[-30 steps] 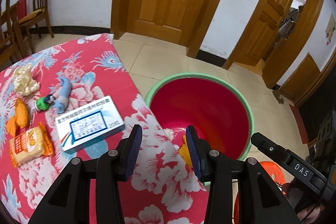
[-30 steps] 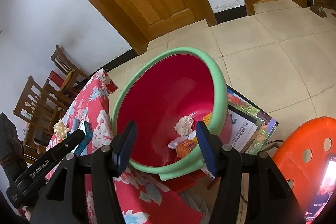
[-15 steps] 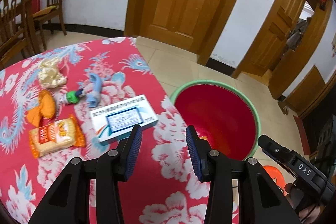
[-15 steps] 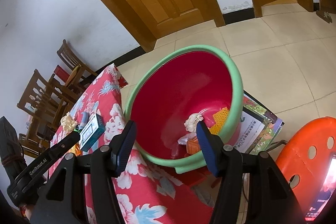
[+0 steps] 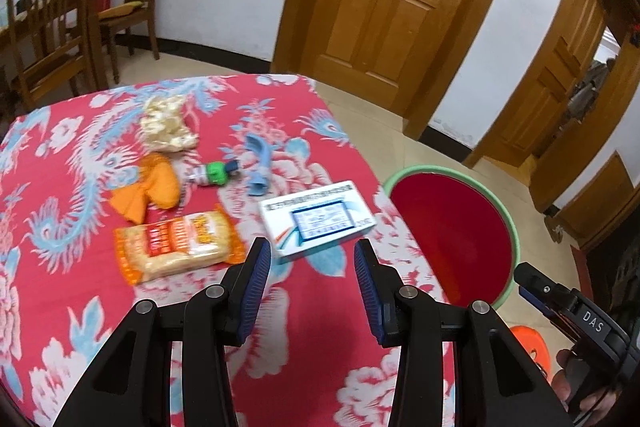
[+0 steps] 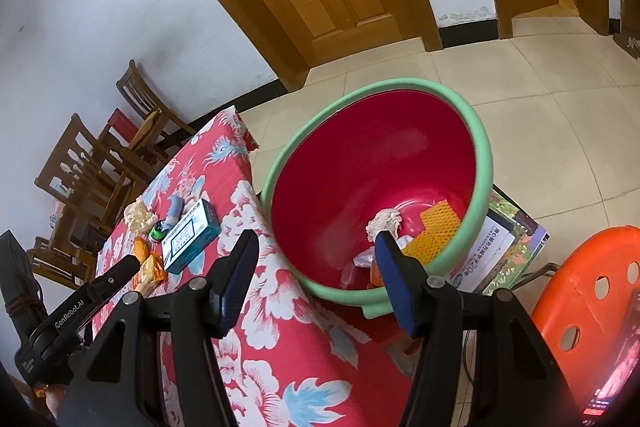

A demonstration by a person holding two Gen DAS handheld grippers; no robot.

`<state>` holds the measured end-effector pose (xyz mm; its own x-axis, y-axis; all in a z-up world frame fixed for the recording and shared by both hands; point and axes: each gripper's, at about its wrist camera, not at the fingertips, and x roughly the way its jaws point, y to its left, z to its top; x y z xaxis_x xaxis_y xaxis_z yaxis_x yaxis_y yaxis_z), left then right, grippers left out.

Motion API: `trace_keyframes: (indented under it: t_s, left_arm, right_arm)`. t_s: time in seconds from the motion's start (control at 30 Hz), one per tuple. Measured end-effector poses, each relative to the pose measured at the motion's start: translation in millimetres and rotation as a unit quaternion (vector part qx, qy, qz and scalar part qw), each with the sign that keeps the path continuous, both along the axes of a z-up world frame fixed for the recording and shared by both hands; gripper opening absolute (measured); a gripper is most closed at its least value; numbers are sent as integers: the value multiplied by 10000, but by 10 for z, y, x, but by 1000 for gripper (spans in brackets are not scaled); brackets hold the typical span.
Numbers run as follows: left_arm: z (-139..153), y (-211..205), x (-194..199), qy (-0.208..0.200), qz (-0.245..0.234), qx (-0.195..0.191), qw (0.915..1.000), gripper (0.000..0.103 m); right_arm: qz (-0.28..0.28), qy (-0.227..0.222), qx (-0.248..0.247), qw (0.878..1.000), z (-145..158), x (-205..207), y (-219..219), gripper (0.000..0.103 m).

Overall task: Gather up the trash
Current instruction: 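Move the left tool to the snack bag while the right tool returns toward the table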

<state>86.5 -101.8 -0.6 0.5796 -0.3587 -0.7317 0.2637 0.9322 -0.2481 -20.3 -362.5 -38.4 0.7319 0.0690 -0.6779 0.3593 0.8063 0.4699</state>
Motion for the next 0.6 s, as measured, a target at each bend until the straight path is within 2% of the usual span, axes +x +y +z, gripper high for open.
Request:
trace_keyframes:
  t_s: [0.5, 0.6]
  left_arm:
    - [-92, 643, 26, 114, 793, 157, 9967, 45]
    - [-140, 747, 47, 147, 933, 207, 9953, 52]
  right_arm:
    - [322, 68, -37, 9995, -1, 96, 261, 63]
    - [351, 93, -53, 9993, -6, 104, 291, 63]
